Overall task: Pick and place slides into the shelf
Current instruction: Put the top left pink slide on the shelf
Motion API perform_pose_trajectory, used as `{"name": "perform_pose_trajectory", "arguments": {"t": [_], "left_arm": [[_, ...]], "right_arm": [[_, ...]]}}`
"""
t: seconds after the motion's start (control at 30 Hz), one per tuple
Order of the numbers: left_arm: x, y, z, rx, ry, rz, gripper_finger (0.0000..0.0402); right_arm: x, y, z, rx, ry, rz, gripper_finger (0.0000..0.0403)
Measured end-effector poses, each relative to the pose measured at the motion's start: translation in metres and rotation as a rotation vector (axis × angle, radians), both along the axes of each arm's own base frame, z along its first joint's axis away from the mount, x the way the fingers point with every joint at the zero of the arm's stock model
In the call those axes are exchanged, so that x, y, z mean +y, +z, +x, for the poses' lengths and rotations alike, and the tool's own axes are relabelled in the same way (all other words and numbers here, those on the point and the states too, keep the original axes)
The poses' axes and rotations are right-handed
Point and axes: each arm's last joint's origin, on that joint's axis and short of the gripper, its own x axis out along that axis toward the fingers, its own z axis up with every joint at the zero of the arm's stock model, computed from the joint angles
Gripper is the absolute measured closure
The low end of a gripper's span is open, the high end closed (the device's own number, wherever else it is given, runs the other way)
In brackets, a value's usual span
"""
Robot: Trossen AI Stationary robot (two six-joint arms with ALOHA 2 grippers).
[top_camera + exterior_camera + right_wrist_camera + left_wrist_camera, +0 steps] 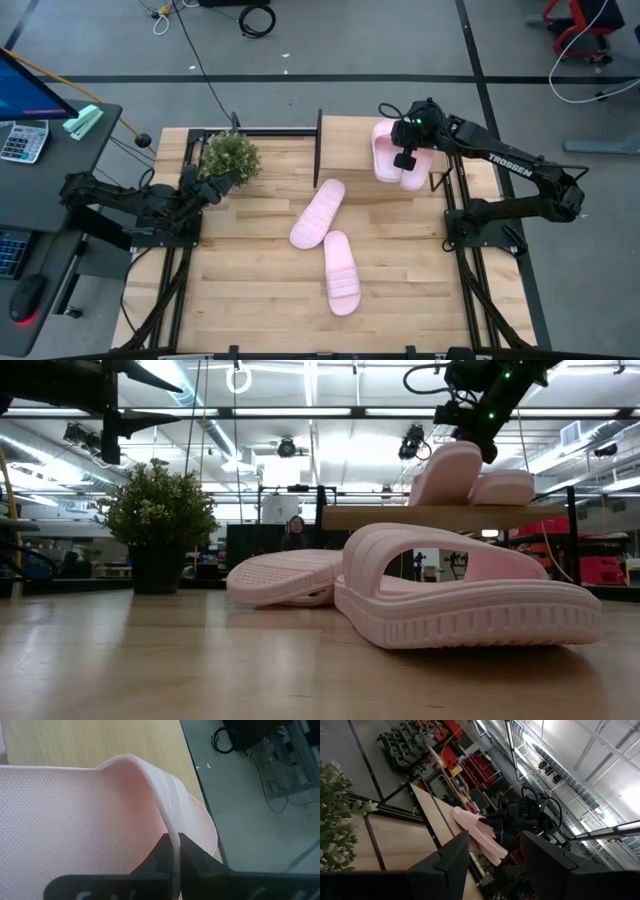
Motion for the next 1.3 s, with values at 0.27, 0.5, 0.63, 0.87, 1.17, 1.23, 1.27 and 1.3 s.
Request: {"name": "perform_pose_trajectory", "arguments": {"t": [0.27,0.5,0.63,0.87,1.17,1.23,1.27,1.3], "left_arm": [[-0.0003,-0.0003,0.0001,0.004,-0.003,0.001,0.0221],[-0.0003,-0.0004,0.0001,0.004,-0.003,0.001,0.0224],[-0.0003,-0.0004,0.0001,0.002,-0.004,-0.003,0.0221],[-0.0003,-0.0005,0.0001,0.003,-0.004,-0.003,0.0224],[-0.0003,-0.0009,0.0002,0.006,-0.004,-0.002,0.0224],[-0.0003,-0.0009,0.0002,0.007,-0.004,-0.002,0.0226],[-0.0004,-0.0009,0.0002,0.007,-0.004,-0.002,0.0227],[-0.0004,-0.0008,0.0002,0.007,-0.004,-0.002,0.0227]], "right_arm": [[-0.0001,-0.0004,-0.0009,0.048,0.019,-0.032,0.0393],[-0.0005,-0.0014,-0.0027,0.073,-0.021,-0.039,0.0393],[-0.0004,-0.0017,-0.0031,0.043,-0.068,-0.016,0.0393],[0.0009,-0.0018,-0.0020,0.002,-0.110,0.012,0.0393],[0.0000,-0.0013,-0.0024,-0.007,-0.139,0.006,0.0392],[-0.0007,-0.0008,-0.0025,0.000,-0.151,-0.014,0.0394],[-0.0015,-0.0002,-0.0026,0.009,-0.164,-0.036,0.0394],[-0.0023,0.0002,-0.0027,0.019,-0.173,-0.055,0.0393]]}}
